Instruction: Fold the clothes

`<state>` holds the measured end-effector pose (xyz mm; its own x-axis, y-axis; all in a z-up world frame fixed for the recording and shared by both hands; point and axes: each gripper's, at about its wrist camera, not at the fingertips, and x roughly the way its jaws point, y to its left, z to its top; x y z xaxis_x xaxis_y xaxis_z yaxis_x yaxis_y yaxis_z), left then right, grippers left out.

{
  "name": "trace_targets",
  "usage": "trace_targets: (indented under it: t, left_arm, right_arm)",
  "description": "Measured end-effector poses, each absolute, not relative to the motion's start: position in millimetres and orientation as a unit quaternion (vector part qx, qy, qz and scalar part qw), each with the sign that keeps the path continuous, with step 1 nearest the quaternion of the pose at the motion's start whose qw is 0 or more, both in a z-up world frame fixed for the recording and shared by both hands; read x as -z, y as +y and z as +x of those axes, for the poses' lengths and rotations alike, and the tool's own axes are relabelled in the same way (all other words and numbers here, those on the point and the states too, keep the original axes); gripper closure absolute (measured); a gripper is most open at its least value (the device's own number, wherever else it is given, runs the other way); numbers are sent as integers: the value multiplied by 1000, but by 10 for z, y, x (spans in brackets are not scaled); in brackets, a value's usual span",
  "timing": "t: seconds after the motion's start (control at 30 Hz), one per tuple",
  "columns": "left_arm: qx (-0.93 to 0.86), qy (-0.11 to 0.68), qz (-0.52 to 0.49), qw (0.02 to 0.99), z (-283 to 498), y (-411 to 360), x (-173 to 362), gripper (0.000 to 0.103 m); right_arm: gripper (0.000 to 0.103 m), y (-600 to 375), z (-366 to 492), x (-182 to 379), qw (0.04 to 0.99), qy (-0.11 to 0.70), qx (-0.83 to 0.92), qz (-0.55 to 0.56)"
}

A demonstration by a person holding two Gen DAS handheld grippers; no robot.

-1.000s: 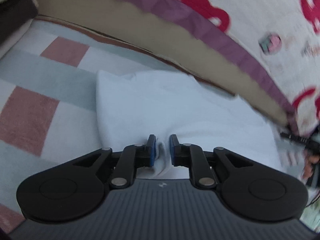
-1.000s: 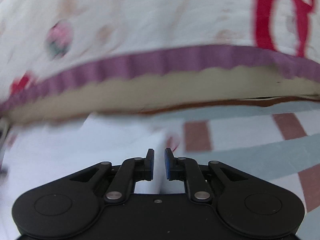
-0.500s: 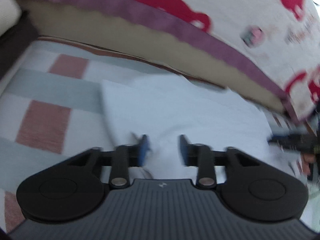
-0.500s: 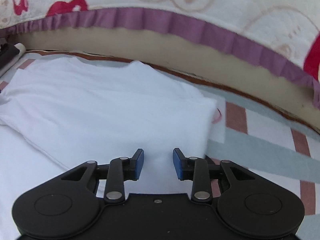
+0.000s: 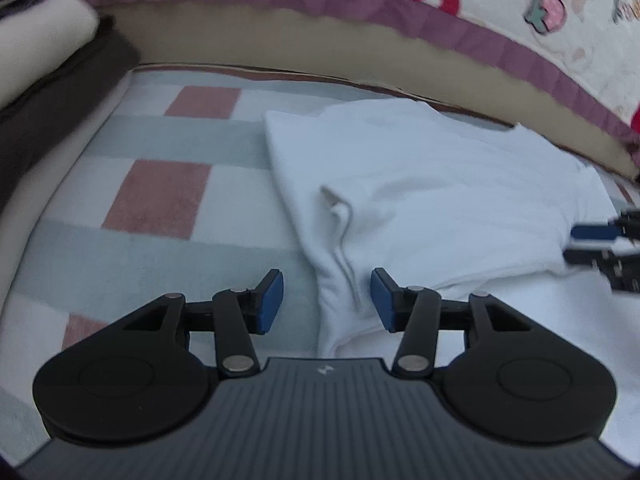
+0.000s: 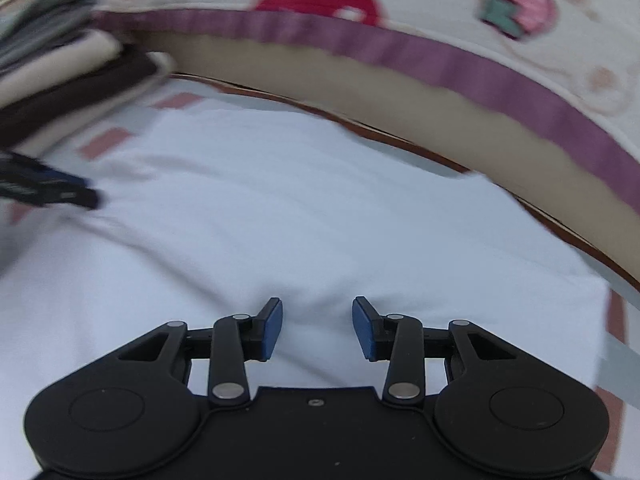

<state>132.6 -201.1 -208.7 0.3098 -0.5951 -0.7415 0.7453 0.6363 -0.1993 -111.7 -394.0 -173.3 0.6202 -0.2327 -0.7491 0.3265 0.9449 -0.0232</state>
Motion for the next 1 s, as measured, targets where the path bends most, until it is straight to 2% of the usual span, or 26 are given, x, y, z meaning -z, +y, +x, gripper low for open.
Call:
trace_targets:
  t: [0.1, 0.2, 0.27, 0.3, 0.43, 0.6, 0.73, 0.8, 0.83, 0.87, 0.93, 0.97, 1.0]
  left_arm:
    - [408, 416, 89, 808, 1320, -1939, 2070, 55]
    - [407, 412, 92, 810, 1276, -1912, 2062, 55]
    - [406, 411, 89, 811, 1286, -1909, 2063, 55]
    - [408, 409, 90, 812, 1281, -1910, 2045, 55]
    - [452, 392, 117, 793, 1162, -1975, 1857, 66]
    - [535, 365, 140, 749, 898, -2229, 1739, 64]
    - [543, 352, 163, 745, 776, -2381, 1914, 59]
    - [539, 341, 179, 749, 750, -2384, 1989, 61]
    - [541, 333, 189, 749, 733, -2365, 1999, 64]
    - [542, 325, 200, 749, 715, -2347, 2009, 80]
    - [527, 313, 243, 752, 674, -2338, 1955, 98]
    - [527, 323, 239, 749, 712, -2320, 1913, 103]
    - [525, 337, 224, 748, 754, -2280, 1879, 103]
  right_arm:
    - [49, -3750, -998, 1743, 906, 406, 113, 36]
    - [51, -3592, -858, 1873, 892, 431, 124, -56]
    - [92, -3566, -841, 1831, 891, 426, 135, -84]
    - [97, -3619, -847, 1762, 893, 424, 137, -71]
    - [98, -3943, -920, 1471, 907, 398, 135, 24]
    - [98, -4294, -945, 1320, 909, 374, 139, 122]
    - [98, -4248, -880, 1379, 906, 389, 123, 111]
    - [98, -4189, -876, 1412, 905, 397, 115, 98]
    - [98, -4171, -879, 1430, 905, 398, 117, 96]
    - [98, -4162, -888, 1450, 905, 398, 116, 98]
    - [97, -4151, -904, 1493, 904, 402, 107, 101]
    - [97, -4146, -911, 1514, 903, 404, 103, 102]
    - [96, -4135, -921, 1538, 902, 408, 98, 103]
